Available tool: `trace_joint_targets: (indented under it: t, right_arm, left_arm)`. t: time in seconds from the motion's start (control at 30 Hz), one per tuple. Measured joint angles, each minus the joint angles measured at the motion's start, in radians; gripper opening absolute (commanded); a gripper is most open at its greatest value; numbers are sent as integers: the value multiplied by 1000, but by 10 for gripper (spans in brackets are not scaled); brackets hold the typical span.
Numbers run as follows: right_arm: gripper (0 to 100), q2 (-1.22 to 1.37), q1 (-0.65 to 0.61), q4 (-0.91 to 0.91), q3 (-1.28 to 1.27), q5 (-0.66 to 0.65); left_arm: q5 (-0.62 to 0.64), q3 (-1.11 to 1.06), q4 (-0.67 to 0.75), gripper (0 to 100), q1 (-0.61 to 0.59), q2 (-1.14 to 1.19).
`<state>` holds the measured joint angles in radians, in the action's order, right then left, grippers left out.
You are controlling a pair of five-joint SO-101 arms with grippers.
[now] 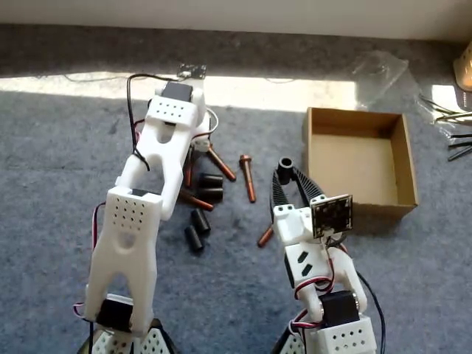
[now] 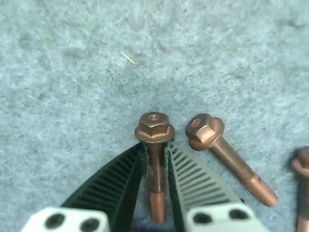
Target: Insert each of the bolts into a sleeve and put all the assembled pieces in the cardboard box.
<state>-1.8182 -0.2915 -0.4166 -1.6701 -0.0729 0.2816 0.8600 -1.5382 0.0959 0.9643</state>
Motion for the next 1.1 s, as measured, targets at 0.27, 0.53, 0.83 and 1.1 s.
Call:
trace_joint_targets:
  t: [0.27,0.53,0.83,1.1]
  right_arm:
    - [9,0,0,0,0,0]
    - [9,0,3,0,0,0]
    - [9,0,3,0,0,0]
    - [9,0,3,0,0,0]
  left_arm:
    - [-2,0,0,126,-9,9]
    - [-2,0,0,123,-9,9]
    - [-2,-2,37,6,0,12]
    - [-2,-2,40,5,0,12]
